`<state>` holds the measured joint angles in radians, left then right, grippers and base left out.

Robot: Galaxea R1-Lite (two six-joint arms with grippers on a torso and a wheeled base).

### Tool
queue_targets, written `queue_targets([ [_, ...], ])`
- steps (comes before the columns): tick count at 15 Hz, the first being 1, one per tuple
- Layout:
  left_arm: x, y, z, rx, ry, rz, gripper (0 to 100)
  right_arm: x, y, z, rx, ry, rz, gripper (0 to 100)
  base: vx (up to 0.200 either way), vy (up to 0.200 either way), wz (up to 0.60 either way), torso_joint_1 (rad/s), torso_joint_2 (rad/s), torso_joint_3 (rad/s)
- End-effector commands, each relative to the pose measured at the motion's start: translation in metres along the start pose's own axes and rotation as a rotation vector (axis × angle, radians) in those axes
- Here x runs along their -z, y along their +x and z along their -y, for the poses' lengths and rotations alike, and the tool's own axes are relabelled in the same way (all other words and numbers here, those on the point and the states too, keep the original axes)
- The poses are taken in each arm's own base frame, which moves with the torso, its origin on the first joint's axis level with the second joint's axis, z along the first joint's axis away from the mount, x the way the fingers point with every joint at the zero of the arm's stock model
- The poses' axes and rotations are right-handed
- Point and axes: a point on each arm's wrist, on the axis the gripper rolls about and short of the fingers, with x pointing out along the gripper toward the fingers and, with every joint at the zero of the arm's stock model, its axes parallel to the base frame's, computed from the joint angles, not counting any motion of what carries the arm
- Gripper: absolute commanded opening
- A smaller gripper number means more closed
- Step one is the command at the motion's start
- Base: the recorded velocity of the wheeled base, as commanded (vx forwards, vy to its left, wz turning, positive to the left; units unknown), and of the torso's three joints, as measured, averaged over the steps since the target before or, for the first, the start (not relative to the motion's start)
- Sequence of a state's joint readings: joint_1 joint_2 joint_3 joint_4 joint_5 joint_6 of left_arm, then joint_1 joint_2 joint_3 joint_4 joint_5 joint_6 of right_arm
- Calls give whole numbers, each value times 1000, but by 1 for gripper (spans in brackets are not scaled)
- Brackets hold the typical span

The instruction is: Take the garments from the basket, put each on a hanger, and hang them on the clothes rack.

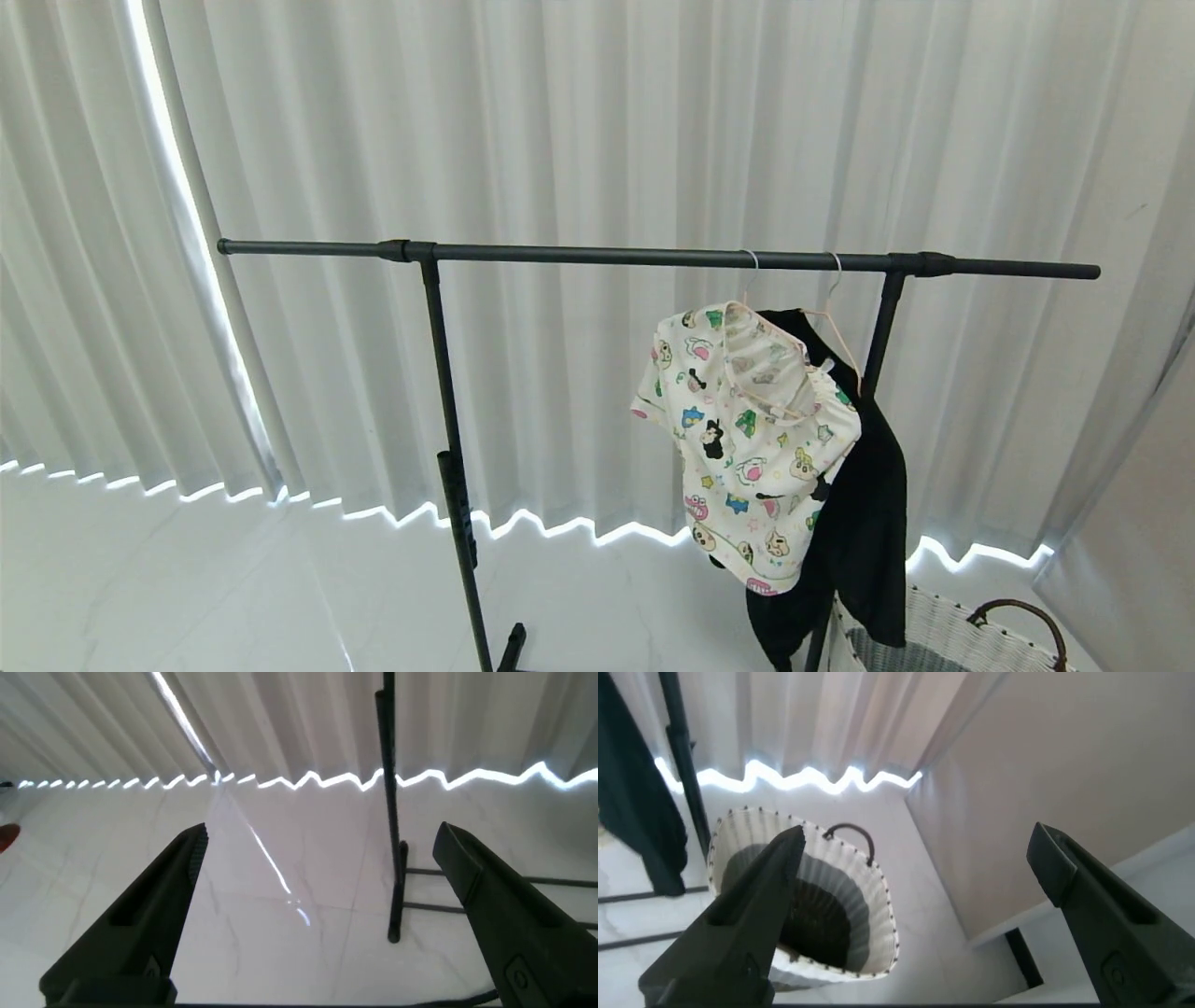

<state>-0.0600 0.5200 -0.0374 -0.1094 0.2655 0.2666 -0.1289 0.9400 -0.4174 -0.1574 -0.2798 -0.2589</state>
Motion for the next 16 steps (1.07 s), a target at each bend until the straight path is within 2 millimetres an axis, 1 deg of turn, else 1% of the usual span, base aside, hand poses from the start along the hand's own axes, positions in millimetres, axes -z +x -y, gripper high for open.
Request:
queue_targets([
  [1,22,-22,-1,-81,-29,110,100,21,-15,-1,5,3,20,100,0,0,0,0,0,0],
  [4,25,-29,-2,-113,-57,192,100,53,-35,-4,10,-24,60,100,0,0,0,-129,287,159],
  [5,27,-31,-2,-120,-65,216,100,61,-40,-5,14,-25,73,100,0,0,0,-193,466,251],
  [6,30,-35,-2,-132,-80,274,100,82,-49,-7,25,-33,105,100,0,0,0,-212,486,261],
  [8,30,-35,-2,-141,-107,280,100,116,-60,-13,47,-39,177,100,0,0,0,-224,500,276],
  [9,30,-35,-2,-144,-112,277,100,123,-64,-14,58,-36,215,100,0,0,0,-198,476,261],
  [10,30,-35,-2,-143,-110,278,100,134,-72,-14,66,-32,266,100,0,0,0,-119,266,149],
  [13,30,-35,-2,-136,-167,282,100,137,-77,-14,83,9,317,100,0,0,0,-38,97,53],
  [14,31,-35,-2,-132,-202,279,100,137,-77,-14,83,35,316,100,0,0,0,0,0,0],
  [15,33,-33,-1,-118,-301,277,100,138,-76,-14,75,84,316,100,0,0,0,0,0,0],
  [16,33,-33,-1,-114,-316,279,100,138,-76,-14,72,128,317,100,0,0,0,0,0,0],
])
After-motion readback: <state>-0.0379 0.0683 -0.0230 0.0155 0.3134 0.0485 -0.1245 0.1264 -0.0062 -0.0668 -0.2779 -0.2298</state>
